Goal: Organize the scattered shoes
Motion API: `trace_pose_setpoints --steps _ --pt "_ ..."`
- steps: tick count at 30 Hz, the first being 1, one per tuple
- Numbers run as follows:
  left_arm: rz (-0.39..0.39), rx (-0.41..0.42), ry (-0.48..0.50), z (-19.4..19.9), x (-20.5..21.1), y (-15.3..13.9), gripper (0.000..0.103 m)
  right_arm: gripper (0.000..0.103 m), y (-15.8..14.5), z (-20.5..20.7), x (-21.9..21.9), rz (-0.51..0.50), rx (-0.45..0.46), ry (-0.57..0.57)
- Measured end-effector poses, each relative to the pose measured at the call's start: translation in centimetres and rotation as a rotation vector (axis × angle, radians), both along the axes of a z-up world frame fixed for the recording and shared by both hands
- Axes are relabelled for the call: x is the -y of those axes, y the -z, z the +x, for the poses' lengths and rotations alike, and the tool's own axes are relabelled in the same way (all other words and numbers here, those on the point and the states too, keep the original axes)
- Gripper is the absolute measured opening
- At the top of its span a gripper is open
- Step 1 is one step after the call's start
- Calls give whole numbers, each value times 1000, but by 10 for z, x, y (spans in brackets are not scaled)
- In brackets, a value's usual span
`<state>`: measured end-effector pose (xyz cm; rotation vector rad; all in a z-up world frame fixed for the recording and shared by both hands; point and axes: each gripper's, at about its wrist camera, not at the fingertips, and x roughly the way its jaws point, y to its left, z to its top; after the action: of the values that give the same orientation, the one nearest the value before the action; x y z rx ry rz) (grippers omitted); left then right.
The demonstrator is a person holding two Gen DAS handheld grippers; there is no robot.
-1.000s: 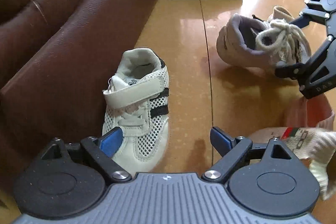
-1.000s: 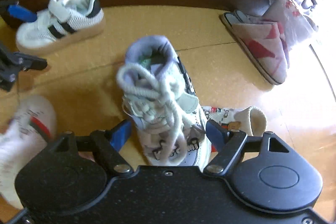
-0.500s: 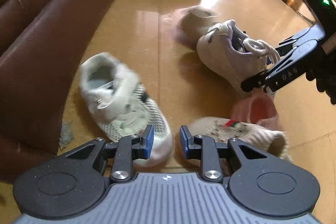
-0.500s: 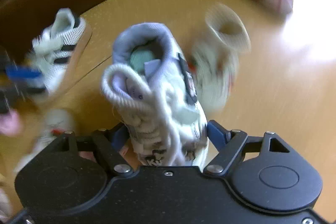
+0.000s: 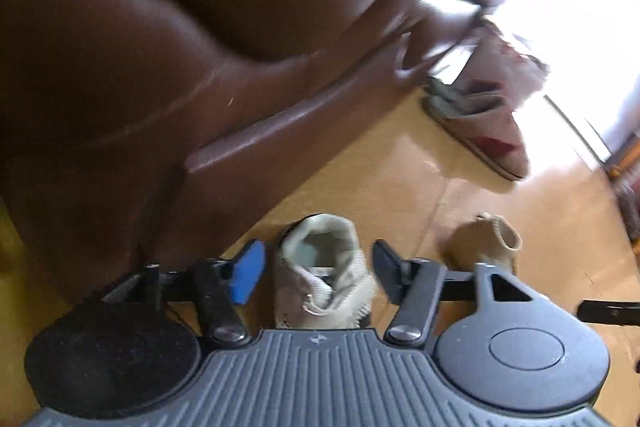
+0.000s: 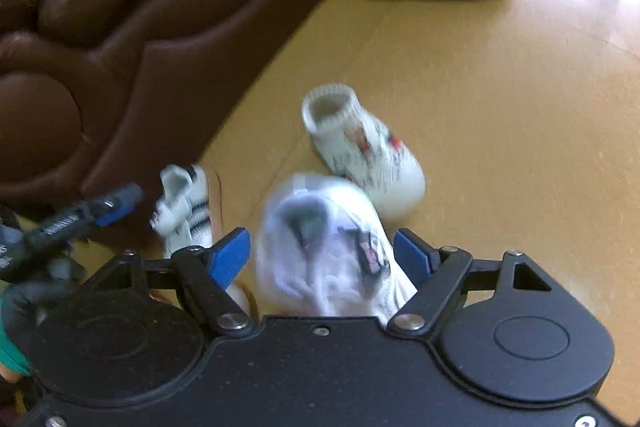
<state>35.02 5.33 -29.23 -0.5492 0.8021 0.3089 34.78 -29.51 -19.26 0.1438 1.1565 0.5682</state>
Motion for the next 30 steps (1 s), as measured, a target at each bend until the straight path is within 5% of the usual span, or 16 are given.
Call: trace_pose_setpoints --steps 6,14,18,24,30 --pt "27 -80 -25 24 3 16 37 76 8 4 -14 -89 64 27" --pt "98 -155 52 47 12 36 34 72 29 -3 -46 -230 61 -96" --pt "116 -165 80 49 15 43 33 49 43 -5 -55 -305 47 -105" --pt "39 -121 174 46 10 41 15 25 45 -10 -61 -328 84 -76" --pt "38 -9 269 19 15 2 12 17 28 -21 -48 -327 142 -29"
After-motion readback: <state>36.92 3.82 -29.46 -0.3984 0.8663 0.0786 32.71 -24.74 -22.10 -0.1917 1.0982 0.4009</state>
